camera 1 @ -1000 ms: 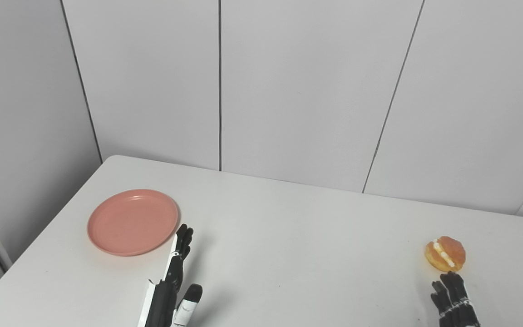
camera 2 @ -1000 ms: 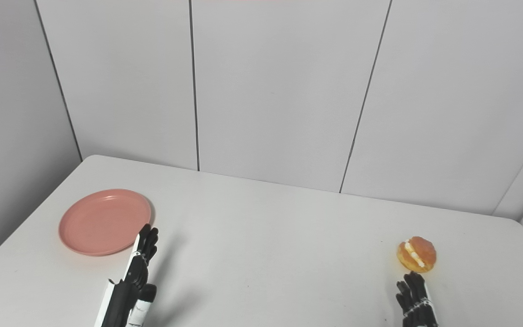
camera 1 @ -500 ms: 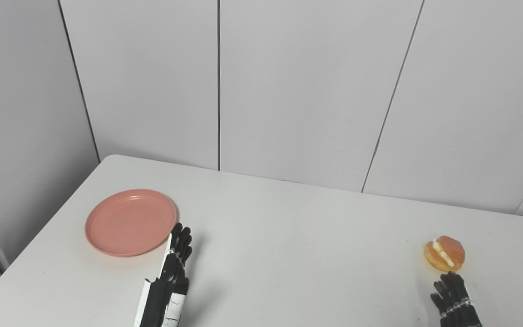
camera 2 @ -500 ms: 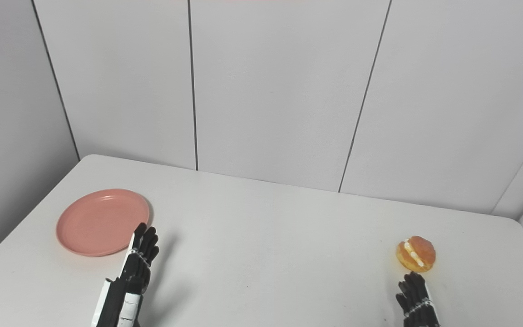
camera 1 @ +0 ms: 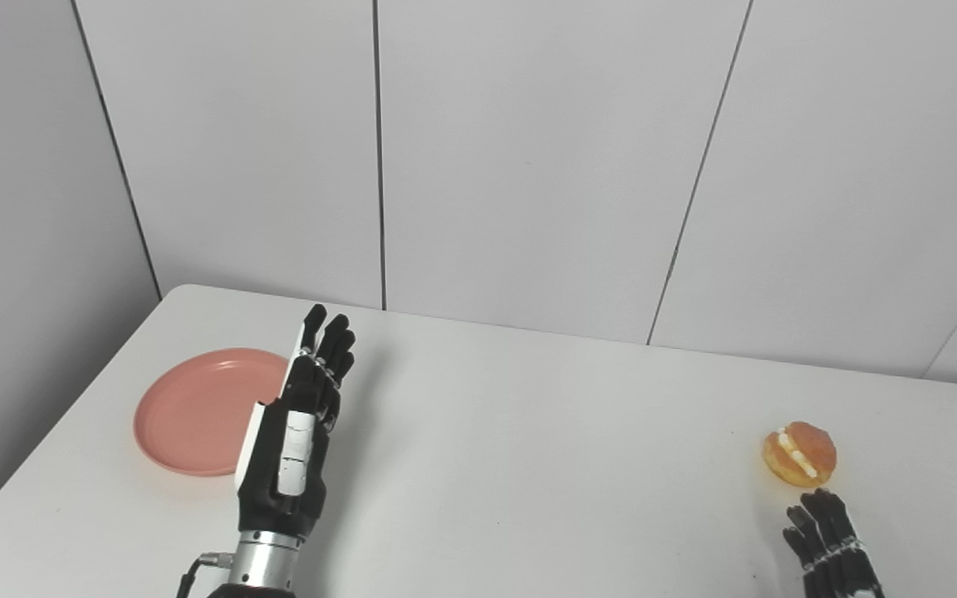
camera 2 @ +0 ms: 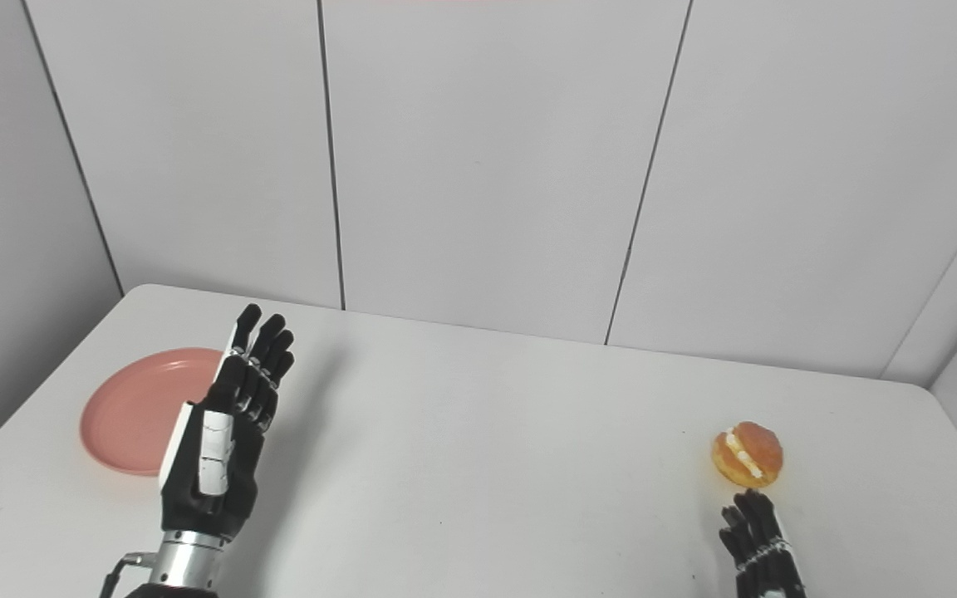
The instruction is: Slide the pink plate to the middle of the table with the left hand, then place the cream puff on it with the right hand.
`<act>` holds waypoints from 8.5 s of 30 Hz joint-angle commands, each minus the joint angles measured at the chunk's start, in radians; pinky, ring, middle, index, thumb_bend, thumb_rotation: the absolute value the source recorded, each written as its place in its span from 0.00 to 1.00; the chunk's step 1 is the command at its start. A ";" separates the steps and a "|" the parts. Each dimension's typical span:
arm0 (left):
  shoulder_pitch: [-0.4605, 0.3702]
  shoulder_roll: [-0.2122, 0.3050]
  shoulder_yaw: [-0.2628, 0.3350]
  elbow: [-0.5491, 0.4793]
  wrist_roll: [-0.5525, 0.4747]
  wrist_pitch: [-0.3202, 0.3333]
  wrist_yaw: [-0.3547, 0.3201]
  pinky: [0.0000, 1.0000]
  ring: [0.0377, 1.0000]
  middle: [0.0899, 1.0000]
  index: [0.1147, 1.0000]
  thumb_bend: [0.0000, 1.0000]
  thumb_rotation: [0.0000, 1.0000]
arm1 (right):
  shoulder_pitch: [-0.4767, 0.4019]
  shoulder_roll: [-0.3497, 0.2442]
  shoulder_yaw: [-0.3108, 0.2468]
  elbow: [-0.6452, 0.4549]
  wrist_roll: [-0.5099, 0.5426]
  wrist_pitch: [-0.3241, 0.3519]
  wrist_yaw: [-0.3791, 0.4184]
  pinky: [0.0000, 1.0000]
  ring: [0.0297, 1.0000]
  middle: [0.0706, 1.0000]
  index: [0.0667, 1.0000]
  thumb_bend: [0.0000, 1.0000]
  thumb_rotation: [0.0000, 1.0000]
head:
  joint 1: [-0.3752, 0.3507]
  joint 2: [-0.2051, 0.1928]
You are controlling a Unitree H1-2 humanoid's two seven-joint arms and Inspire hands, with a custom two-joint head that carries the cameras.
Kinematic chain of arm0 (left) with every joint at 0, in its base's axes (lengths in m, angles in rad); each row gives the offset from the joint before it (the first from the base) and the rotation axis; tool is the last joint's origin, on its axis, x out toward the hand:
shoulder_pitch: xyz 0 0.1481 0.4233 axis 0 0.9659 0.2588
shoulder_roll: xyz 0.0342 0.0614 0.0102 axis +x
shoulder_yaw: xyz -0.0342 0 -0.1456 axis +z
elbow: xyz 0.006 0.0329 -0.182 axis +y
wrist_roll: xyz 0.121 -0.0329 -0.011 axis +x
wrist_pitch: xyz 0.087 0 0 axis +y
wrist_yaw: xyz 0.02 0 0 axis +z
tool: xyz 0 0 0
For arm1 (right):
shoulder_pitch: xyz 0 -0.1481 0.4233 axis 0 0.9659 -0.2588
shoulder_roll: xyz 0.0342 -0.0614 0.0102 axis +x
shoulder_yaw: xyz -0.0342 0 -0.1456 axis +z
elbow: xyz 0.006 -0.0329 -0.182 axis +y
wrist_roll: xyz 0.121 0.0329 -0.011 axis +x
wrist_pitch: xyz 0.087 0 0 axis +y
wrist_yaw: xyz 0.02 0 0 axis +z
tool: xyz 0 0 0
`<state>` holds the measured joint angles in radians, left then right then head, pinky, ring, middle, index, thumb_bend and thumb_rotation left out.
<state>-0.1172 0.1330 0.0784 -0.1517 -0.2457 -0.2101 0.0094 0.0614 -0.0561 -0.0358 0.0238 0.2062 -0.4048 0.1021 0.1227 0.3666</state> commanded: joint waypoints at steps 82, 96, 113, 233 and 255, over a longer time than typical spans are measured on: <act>-0.484 0.452 0.381 1.134 -0.049 -0.260 -0.315 0.73 0.82 0.84 0.81 1.00 0.72 | 0.020 -0.036 -0.022 0.138 -0.040 0.003 0.001 0.89 0.90 0.90 0.89 0.84 0.93 | -0.025 0.021; -0.522 0.450 0.402 1.264 -0.015 -0.260 -0.354 0.79 0.86 0.87 0.84 1.00 0.72 | 0.026 -0.033 -0.019 0.122 -0.039 0.013 0.004 0.90 0.90 0.91 0.89 0.82 0.93 | -0.028 0.028; -0.535 0.431 0.333 1.253 0.035 -0.260 -0.407 0.87 0.91 0.90 0.90 1.00 0.79 | 0.031 -0.024 -0.017 0.113 -0.037 0.016 0.000 0.88 0.89 0.91 0.88 0.83 0.92 | -0.037 0.037; -0.376 0.068 -0.085 0.718 0.072 0.144 -0.315 0.91 0.96 0.96 1.00 0.97 0.92 | 0.060 0.027 0.021 0.014 -0.144 0.060 -0.038 0.85 0.87 0.89 0.89 0.82 0.95 | -0.193 0.114; -0.367 0.014 -0.106 0.673 0.034 0.217 -0.329 0.96 0.99 0.99 1.00 0.97 0.94 | 0.053 0.102 0.071 -0.042 -0.278 0.104 -0.092 0.83 0.87 0.89 0.89 0.79 0.93 | -0.392 0.151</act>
<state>-0.4947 0.1956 0.0188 0.5155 -0.2128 -0.0593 -0.2700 0.1010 0.0032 0.0047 -0.0548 -0.0750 -0.3112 0.0234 -0.2700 0.5170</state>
